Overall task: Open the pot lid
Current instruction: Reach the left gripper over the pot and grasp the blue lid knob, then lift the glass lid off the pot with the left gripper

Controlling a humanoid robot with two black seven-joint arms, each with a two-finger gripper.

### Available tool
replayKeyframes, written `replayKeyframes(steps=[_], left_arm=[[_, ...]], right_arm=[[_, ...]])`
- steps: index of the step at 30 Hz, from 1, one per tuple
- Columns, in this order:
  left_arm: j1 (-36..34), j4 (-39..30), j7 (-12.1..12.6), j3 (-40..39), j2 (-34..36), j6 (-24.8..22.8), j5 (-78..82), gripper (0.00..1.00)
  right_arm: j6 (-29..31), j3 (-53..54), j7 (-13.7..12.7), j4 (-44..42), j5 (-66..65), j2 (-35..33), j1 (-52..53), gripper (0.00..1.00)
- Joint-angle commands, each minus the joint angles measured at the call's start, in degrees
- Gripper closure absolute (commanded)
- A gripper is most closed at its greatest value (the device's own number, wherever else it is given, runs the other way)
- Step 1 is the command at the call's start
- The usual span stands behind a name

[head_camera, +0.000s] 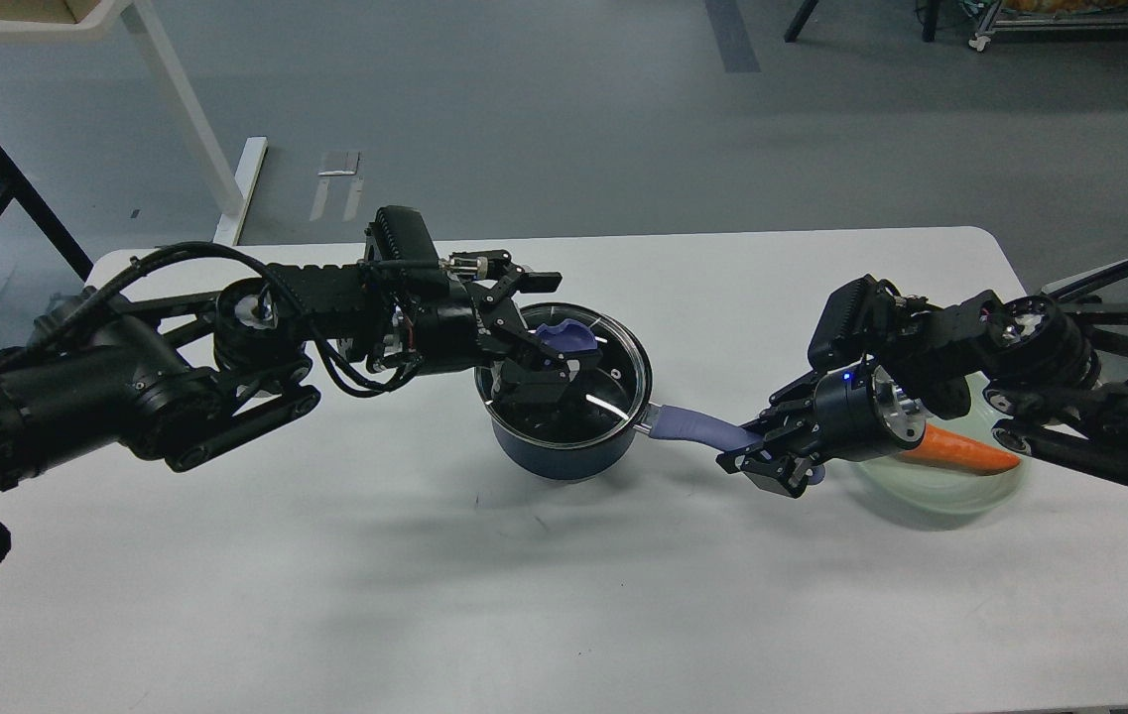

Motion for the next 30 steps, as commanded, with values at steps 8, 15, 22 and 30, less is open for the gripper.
replayKeyframes(steps=[8,15,22,30], left_arm=[[2.4,3.85,0.0,0.18,-1.77,1.65,0.1,0.01],[3.1,4.29,0.0,0.18,-2.12,1.74,0.1,0.04],[3.1,4.38,0.0,1.76,-2.64,1.65,0.1,0.28],[2.93,4.38,0.0,2.02,-2.73,1.65,0.1,0.61]], right_arm=[[0.16,-0.86,0.01,0.16,0.05,0.33,1.78,0.72],[0.16,-0.95,0.01,0.16,0.05,0.59,1.95,0.72],[0.16,-0.95,0.01,0.16,0.05,0.59,1.95,0.72],[0.16,-0.95,0.01,0.16,0.13,0.59,1.78,0.72]])
